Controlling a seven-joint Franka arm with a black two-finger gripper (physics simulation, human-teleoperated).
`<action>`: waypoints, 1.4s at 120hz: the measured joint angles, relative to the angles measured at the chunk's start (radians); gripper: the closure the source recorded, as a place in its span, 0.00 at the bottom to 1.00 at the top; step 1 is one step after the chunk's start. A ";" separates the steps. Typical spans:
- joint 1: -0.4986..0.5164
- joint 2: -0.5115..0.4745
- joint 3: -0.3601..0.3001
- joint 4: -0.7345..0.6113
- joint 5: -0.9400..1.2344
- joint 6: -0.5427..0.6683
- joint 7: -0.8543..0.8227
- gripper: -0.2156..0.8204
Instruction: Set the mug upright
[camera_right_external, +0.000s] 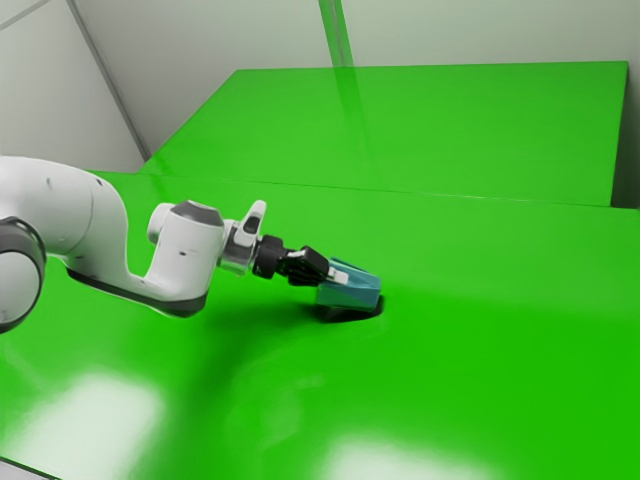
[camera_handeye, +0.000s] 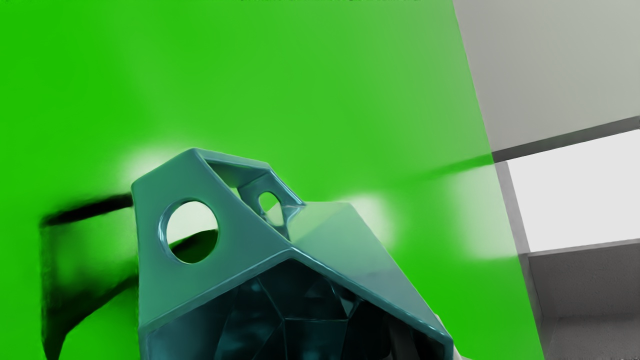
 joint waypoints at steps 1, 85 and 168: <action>0.000 -0.002 0.000 0.000 0.000 0.000 0.000 0.94; 0.028 -0.218 0.005 0.000 0.730 0.025 -0.232 0.97; 0.040 -0.399 -0.060 -0.132 1.280 0.042 -0.611 0.97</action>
